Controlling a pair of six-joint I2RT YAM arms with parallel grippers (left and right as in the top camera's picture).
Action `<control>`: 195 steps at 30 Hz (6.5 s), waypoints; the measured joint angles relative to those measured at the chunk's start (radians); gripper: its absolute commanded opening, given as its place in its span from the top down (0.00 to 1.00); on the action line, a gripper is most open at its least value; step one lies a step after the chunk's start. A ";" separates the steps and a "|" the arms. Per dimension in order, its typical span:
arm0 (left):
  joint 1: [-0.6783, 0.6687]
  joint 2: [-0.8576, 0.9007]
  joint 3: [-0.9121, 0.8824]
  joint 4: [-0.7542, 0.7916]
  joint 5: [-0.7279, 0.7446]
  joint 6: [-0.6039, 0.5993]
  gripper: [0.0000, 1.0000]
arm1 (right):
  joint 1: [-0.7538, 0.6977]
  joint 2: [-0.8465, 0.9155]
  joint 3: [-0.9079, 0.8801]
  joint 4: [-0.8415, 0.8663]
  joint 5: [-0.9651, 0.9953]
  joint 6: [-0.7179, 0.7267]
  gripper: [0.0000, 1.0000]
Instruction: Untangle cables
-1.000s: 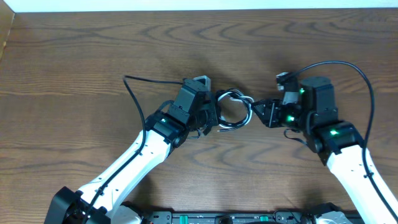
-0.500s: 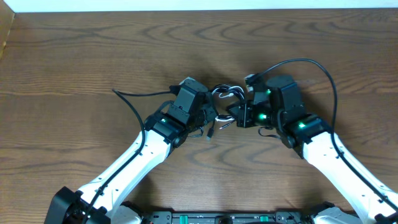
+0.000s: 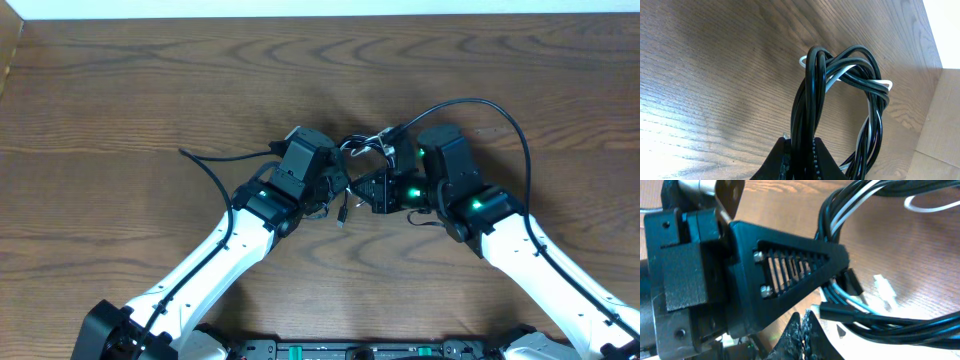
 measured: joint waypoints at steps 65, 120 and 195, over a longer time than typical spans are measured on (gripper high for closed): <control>0.180 0.000 0.000 -0.045 0.455 0.420 0.93 | -0.005 0.025 0.000 -0.066 0.069 -0.430 0.71; 0.207 0.004 0.000 0.127 0.745 0.496 0.93 | -0.196 -0.132 0.013 -0.156 0.197 -0.102 0.55; 0.224 0.004 0.000 0.169 0.423 -0.703 0.93 | -0.197 0.185 0.011 0.031 0.045 0.183 0.34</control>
